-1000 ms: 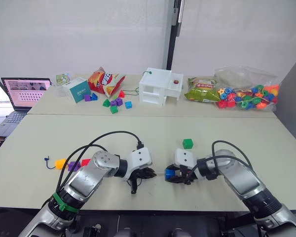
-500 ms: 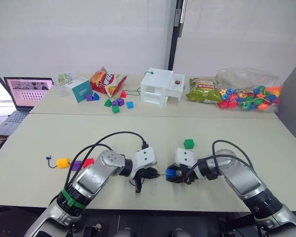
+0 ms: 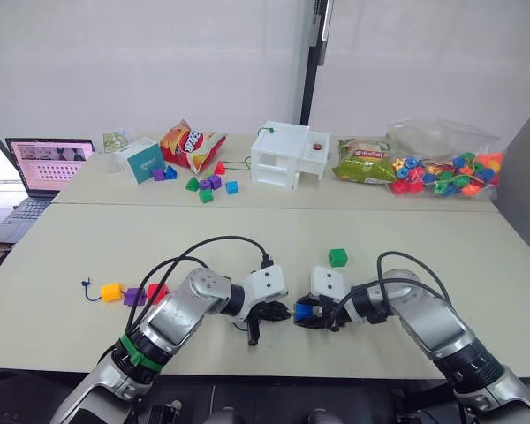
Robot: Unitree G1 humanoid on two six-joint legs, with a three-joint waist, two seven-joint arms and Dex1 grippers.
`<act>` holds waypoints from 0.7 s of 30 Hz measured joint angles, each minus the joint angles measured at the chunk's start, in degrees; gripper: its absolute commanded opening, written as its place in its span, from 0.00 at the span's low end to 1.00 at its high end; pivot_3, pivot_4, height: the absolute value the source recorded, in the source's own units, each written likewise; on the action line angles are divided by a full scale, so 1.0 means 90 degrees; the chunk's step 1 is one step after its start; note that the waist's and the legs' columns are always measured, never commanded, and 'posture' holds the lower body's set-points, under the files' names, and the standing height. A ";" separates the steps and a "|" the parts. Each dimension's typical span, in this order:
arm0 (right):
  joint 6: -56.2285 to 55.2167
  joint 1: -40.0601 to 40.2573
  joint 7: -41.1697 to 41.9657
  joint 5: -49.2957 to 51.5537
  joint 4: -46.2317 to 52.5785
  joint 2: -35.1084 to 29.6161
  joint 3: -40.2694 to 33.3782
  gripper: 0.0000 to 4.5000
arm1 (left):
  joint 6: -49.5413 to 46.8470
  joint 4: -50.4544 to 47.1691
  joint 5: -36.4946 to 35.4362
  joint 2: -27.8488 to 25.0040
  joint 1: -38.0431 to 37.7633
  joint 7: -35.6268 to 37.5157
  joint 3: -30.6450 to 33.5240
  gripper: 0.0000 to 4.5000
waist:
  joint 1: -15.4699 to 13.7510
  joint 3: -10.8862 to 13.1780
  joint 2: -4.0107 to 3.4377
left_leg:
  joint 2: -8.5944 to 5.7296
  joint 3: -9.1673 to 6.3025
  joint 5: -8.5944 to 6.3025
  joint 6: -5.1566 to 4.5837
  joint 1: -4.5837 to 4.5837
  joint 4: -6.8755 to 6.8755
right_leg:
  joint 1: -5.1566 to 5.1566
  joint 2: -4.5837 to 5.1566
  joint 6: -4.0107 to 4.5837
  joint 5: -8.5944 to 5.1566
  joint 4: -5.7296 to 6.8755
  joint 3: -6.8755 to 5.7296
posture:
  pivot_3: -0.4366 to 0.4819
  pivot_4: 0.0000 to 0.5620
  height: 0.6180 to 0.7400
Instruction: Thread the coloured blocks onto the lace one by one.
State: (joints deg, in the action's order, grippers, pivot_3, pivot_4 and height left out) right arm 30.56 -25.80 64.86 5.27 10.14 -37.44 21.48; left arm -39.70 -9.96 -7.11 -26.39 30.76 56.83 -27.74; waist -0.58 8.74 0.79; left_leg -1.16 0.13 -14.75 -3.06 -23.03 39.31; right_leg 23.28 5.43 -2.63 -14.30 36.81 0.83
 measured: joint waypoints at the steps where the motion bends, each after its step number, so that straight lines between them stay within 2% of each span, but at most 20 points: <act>1: 0.0000 0.0000 0.0003 0.0000 0.0001 -0.0003 -0.0002 0.29 | -0.0013 0.0002 0.0001 0.0020 0.0000 -0.0011 0.0001 0.00 | -0.0007 0.0000 0.0000 | -0.0001 0.0000 0.0000 0.0000 0.0000 0.0000 | -0.0001 0.0001 0.0000 0.0000 -0.0001 -0.0001 | 0.48 0.27 1.00; 13: 0.0128 0.0000 0.0004 -0.0009 0.0047 -0.0011 -0.0050 0.29 | 0.0337 0.0502 0.0055 0.0355 0.0089 0.0048 0.0010 0.00 | -0.0018 0.0000 0.0000 | -0.0003 -0.0001 0.0000 0.0000 0.0004 0.0000 | -0.0006 0.0003 -0.0001 0.0000 -0.0002 -0.0003 | 0.48 0.27 1.00; 21: 0.0210 0.0037 -0.0185 -0.0009 0.0070 0.0053 -0.0039 0.29 | 0.0654 0.0090 -0.0098 -0.0102 -0.0022 0.0306 0.0298 0.59 | 0.0028 0.0000 0.0000 | 0.0003 -0.0005 0.0000 0.0000 0.0007 -0.0001 | -0.0004 -0.0003 0.0001 0.0000 -0.0002 -0.0001 | 0.48 0.27 1.00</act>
State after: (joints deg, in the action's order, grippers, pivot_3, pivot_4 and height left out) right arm 32.45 -25.47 63.20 5.18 10.77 -36.97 21.13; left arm -33.82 -9.15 -7.99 -27.31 30.56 59.58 -25.05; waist -0.33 8.74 0.79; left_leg -1.13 0.09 -14.75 -3.06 -22.97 39.30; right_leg 23.24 5.41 -2.62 -14.31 36.80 0.82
